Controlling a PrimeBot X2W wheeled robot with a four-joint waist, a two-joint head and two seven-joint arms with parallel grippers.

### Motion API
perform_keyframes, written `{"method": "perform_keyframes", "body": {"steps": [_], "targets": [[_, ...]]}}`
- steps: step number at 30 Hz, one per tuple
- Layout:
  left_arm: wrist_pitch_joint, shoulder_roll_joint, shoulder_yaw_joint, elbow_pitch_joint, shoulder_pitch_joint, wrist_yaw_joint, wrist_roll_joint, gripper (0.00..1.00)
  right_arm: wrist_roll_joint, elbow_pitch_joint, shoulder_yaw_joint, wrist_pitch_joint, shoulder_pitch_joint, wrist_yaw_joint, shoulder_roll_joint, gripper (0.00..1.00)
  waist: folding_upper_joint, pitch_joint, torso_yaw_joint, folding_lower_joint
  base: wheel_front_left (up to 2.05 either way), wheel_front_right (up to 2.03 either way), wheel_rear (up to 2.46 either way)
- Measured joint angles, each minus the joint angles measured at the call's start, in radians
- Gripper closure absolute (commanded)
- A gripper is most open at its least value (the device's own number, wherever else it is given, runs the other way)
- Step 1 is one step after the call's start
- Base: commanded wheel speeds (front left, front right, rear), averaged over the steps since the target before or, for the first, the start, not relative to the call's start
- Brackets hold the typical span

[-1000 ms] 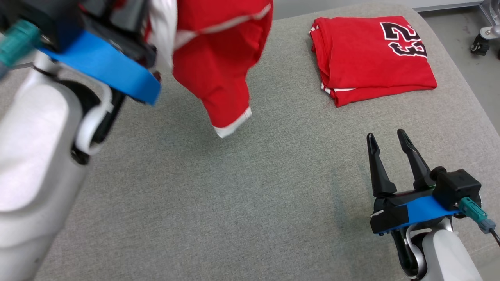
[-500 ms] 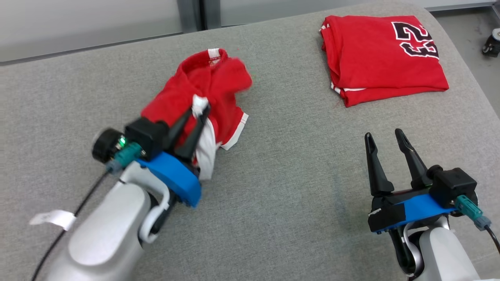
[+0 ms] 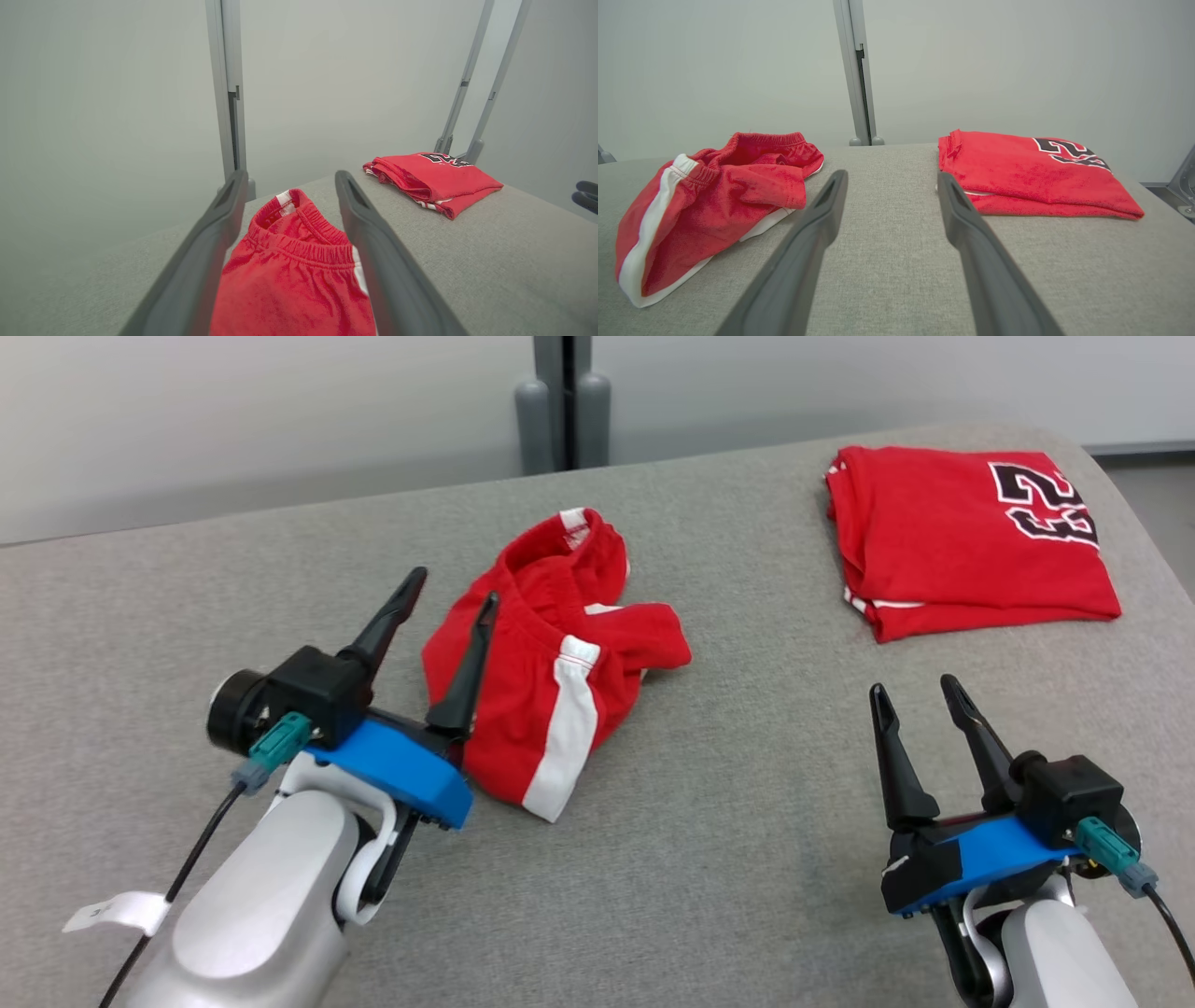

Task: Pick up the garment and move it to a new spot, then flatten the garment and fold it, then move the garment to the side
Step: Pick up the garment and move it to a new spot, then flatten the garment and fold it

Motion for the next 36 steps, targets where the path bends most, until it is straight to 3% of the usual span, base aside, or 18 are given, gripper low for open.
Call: {"method": "perform_keyframes", "body": {"steps": [16,24,36], "targets": [[-0.008,0.034,0.342,-0.178,0.31,0.079,0.075,0.0,-0.017,-0.012,-0.02,0.04,0.06,0.0,0.0,0.0,0.0,-0.114,0.132,-0.0001,0.0,0.0,0.0],[-0.008,0.014,0.468,-0.21,0.471,0.082,0.11,0.0,-0.017,-0.017,-0.033,0.049,0.087,0.0,0.0,0.0,0.0,-0.149,0.17,-0.0001,0.0,0.0,0.0],[-0.008,-0.036,0.532,-0.21,0.549,0.054,0.161,0.0,-0.017,-0.037,-0.047,0.065,0.126,0.0,0.0,0.0,0.0,-0.175,0.178,0.0,0.0,0.0,0.0]]}}
